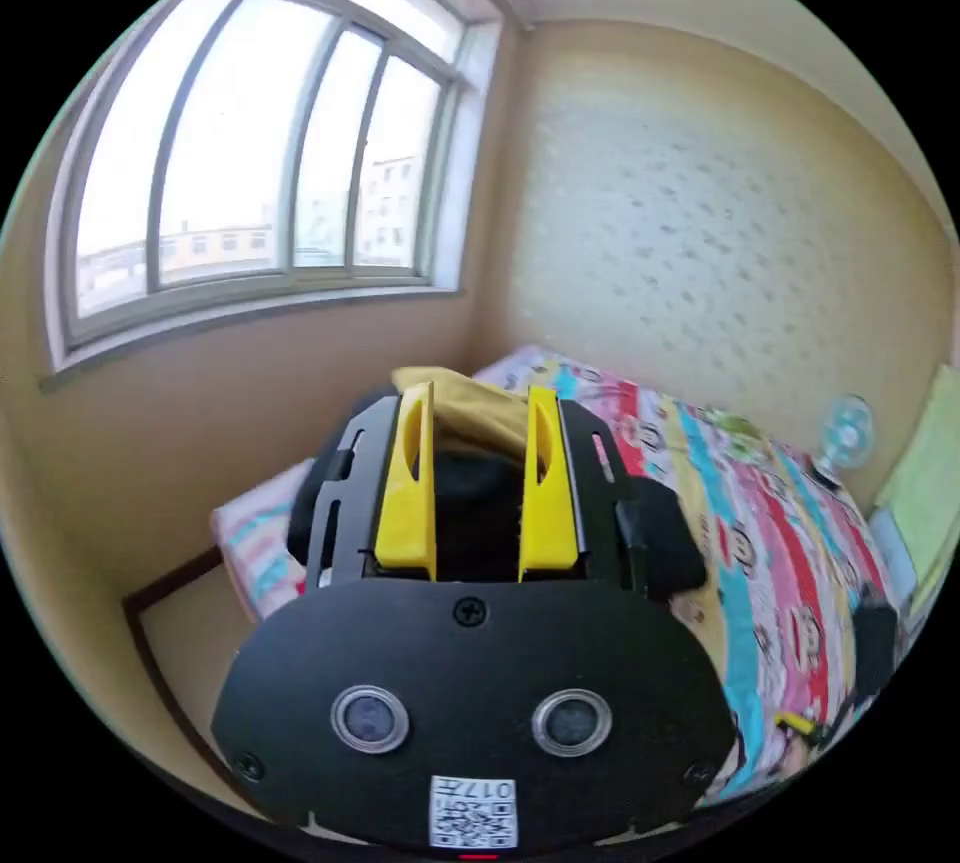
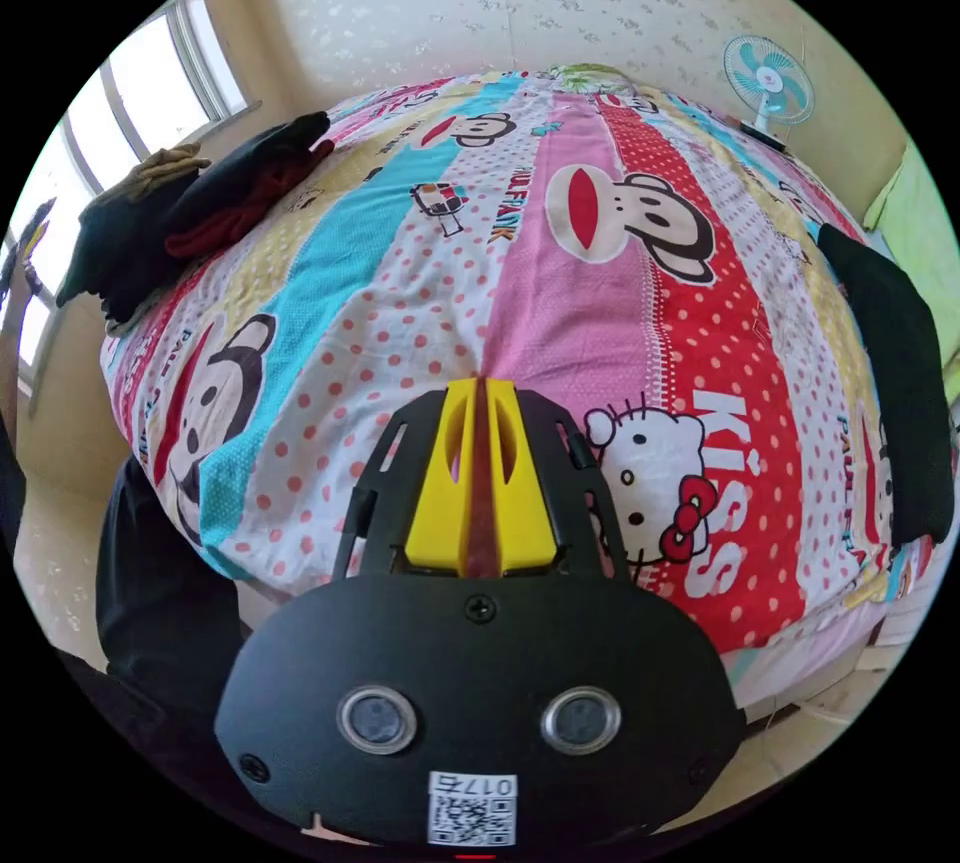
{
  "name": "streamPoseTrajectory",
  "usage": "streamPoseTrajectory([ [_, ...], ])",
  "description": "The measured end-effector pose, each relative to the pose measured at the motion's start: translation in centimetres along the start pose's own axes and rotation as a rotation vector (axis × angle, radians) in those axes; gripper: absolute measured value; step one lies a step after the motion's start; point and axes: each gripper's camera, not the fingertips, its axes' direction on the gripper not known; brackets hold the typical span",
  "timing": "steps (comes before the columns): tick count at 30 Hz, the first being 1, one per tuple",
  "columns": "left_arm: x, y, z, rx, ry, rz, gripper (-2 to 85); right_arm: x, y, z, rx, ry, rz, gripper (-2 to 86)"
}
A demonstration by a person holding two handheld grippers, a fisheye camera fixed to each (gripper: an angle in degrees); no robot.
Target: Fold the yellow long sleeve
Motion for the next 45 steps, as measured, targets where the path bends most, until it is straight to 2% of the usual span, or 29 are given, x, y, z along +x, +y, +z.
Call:
streamPoseTrajectory([
  [2, -2.9, -2.9, 5.6, -0.139, -0.004, -0.092, 13.6, 0.1, 0.1, -0.2, 0.006, 0.002, -0.004, 1.6],
  [4, -5.1, -2.7, 15.3, -0.563, 0.198, -0.19, 13.3, -0.1, 0.2, -0.4, 0.015, 0.021, -0.013, 1.4],
  [5, -5.0, -1.9, 17.2, -0.65, 0.255, -0.203, 12.9, -0.2, 0.2, -0.4, 0.022, 0.038, -0.021, 1.3],
  [8, -4.7, -1.0, 16.6, -0.549, 0.354, -0.291, 8.8, -0.5, 0.0, -0.5, 0.017, 0.073, -0.035, 1.0],
  [10, -2.9, -1.8, 15.5, -0.495, 0.591, -0.368, 7.6, -0.4, -0.1, -0.7, 0.02, 0.076, -0.04, 0.9],
  [11, -1.7, -2.3, 15.2, -0.508, 0.628, -0.344, 7.5, -0.1, -0.1, -0.9, 0.023, 0.066, -0.037, 0.8],
  [16, 16.9, -7.6, 6.3, -0.489, 0.775, 0.194, 7.3, 1.1, -0.4, -1.9, 0.021, 0.021, -0.019, 0.7],
  [17, 18.6, -7.9, 5.0, -0.477, 0.817, 0.232, 7.3, 1.4, -0.5, -2.2, 0.022, 0.012, -0.015, 0.6],
  [19, 23.8, -7.5, -0.1, -0.414, 1.06, 0.355, 7.5, 2.0, -0.6, -2.7, 0.022, -0.014, -0.003, 0.7],
  [22, 27.5, -2.5, -4.3, -0.428, 1.229, 0.416, 8.1, 3.1, -0.5, -4.0, 0.035, -0.068, 0.016, 0.7],
  [24, 29.1, 3.4, -4.9, -0.547, 1.222, 0.448, 8.6, 3.9, 0.0, -5.4, 0.059, -0.114, 0.04, 0.8],
  [26, 30.2, 11.3, -4.6, -0.691, 1.17, 0.522, 8.6, 6.2, 2.3, -8.7, 0.111, -0.187, 0.161, 0.9],
  [28, 28.9, 22.2, -4.5, -0.812, 1.058, 0.553, 6.0, 8.5, 5.6, -12.0, 0.199, -0.231, 0.255, 1.1],
  [29, 28.2, 24.5, -4.5, -0.837, 1.032, 0.541, 6.0, 10.2, 8.1, -14.1, 0.242, -0.228, 0.323, 1.3],
  [31, 26.4, 31.3, -4.2, -0.978, 0.959, 0.44, 7.6, 12.3, 10.6, -14.8, 0.096, -0.182, 0.368, 1.8],
  [33, 27.3, 33.5, -4.2, -1.06, 0.958, 0.407, 9.5, 13.4, 13.1, -16.3, 0.08, -0.186, 0.355, 1.8],
  [35, 30.3, 33.4, -4.8, -1.049, 1.005, 0.421, 11.4, 14.9, 15.3, -19.3, 0.185, -0.253, 0.402, 2.1],
  [38, 39.0, 31.8, -6.1, -0.974, 1.108, 0.555, 13.5, 16.2, 15.5, -21.6, 0.284, -0.326, 0.455, 2.3],
  [41, 49.8, 33.7, -6.4, -1.006, 1.167, 0.709, 13.9, 16.6, 14.6, -22.7, 0.291, -0.324, 0.467, 2.6],
  [43, 57.1, 39.0, -5.7, -1.129, 1.118, 0.856, 11.5, 16.4, 14.4, -23.4, 0.282, -0.31, 0.482, 3.1],
  [45, 59.2, 42.6, -4.7, -1.123, 0.984, 0.933, 7.2, 16.1, 14.5, -24.5, 0.3, -0.311, 0.472, 3.6],
])
